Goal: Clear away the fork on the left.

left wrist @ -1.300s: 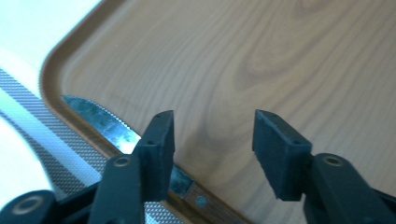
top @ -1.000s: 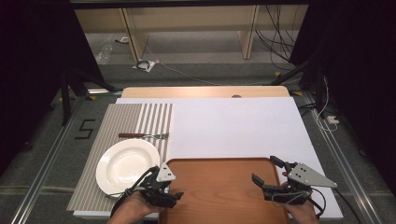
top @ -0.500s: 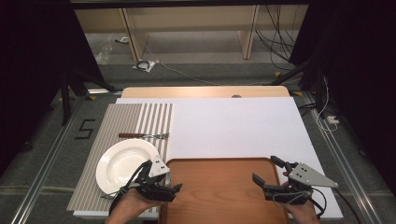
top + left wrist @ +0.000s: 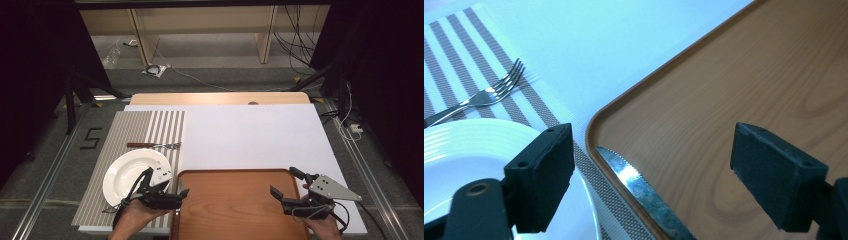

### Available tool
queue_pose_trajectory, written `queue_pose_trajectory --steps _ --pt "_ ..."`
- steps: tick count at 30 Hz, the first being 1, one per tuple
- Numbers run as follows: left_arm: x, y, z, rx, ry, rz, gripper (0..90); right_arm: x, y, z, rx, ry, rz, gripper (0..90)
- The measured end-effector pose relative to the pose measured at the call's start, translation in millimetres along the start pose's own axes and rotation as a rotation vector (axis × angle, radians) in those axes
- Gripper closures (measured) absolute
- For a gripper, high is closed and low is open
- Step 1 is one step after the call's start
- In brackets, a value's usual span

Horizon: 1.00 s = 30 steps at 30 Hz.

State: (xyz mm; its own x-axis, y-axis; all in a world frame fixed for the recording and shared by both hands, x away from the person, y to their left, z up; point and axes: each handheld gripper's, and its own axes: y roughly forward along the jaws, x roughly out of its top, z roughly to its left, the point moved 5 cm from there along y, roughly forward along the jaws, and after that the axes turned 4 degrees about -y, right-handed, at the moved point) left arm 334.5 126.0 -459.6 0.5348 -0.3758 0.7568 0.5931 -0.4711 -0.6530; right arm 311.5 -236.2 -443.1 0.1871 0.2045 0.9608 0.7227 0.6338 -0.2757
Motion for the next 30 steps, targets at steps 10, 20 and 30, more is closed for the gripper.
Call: queue_pose_trajectory --steps 10,20,30 --pt "0.9 -4.6 13.5 0.031 -0.029 -0.026 17.6 0.2 0.1 -0.4 -0.001 0.0 -0.002 13.3" --pt "0.3 -4.2 30.5 0.069 -0.044 -0.029 17.8 0.4 0.2 -0.2 -0.005 -0.001 -0.003 13.4" --pt "6.8 -5.9 53.0 0.105 -0.061 -0.028 18.4 0.5 0.3 -0.3 -0.007 0.001 -0.001 13.3"
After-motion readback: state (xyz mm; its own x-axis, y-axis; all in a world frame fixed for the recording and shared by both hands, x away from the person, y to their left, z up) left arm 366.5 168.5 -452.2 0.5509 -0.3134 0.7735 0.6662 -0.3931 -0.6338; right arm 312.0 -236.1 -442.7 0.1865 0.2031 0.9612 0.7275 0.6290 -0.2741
